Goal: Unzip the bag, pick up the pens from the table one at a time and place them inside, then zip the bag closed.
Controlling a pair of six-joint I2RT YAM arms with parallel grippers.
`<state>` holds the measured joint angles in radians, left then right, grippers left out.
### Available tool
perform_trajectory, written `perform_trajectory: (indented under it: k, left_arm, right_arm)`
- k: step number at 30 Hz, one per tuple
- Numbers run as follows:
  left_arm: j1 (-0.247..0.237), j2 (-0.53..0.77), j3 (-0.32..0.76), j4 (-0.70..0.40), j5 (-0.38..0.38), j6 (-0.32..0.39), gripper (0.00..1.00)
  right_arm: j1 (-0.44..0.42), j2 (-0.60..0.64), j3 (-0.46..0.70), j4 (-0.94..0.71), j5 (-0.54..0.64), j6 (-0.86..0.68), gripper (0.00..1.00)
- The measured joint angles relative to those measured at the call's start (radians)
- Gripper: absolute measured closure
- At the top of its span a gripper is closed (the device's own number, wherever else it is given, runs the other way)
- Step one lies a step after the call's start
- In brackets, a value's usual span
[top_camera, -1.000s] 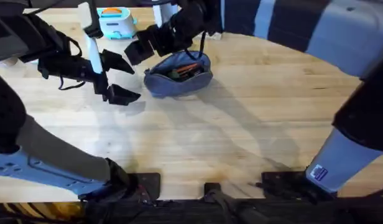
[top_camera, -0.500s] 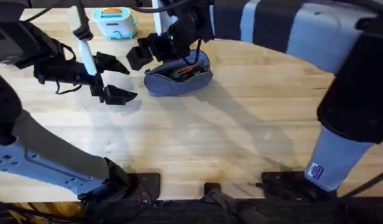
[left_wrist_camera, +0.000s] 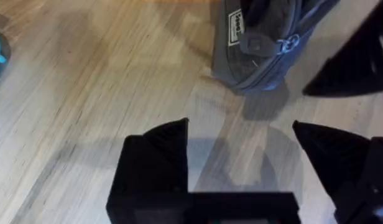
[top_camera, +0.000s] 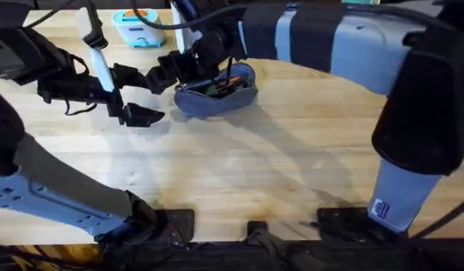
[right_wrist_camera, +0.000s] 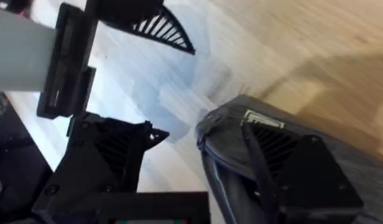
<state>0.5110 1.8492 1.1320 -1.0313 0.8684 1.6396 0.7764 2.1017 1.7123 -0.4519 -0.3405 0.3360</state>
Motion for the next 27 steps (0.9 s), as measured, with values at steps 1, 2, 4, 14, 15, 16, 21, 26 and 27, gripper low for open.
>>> perform_trajectory:
  k: [1,2,4,14,15,16,21,26,27]
  left_arm:
    - [0.000,0.000,0.000,0.000,0.000,0.000,0.007]
    - [0.000,0.000,0.000,0.001,0.000,0.000,0.007]
    - [0.000,0.000,0.000,0.004,0.000,0.000,0.007]
    - [0.000,0.000,0.000,0.003,0.000,0.000,0.007]
    - [0.000,0.000,0.000,0.003,0.000,0.000,0.006]
    - [0.000,0.000,0.000,0.003,0.000,0.000,0.008]
    - [0.000,0.000,0.000,0.003,0.000,0.000,0.007]
    - [0.000,0.000,0.000,0.003,0.000,0.000,0.007]
    - [0.000,0.000,0.000,0.003,0.000,0.000,0.007]
  right_arm:
    - [0.004,0.000,0.000,-0.007,-0.001,-0.002,0.129]
    - [0.008,0.000,0.000,-0.014,-0.001,-0.004,0.150]
    - [0.013,0.000,0.000,-0.023,-0.001,-0.007,0.199]
    - [0.010,0.018,0.000,-0.018,0.003,-0.007,0.447]
    - [0.010,0.018,0.000,-0.017,0.003,-0.007,0.455]
    - [0.010,0.018,0.000,-0.014,0.003,-0.007,0.463]
    - [0.010,0.019,0.000,-0.012,0.003,-0.007,0.555]
    - [0.011,0.019,0.000,-0.003,0.002,0.005,0.601]
    - [0.011,0.019,0.000,-0.003,0.002,0.005,0.621]
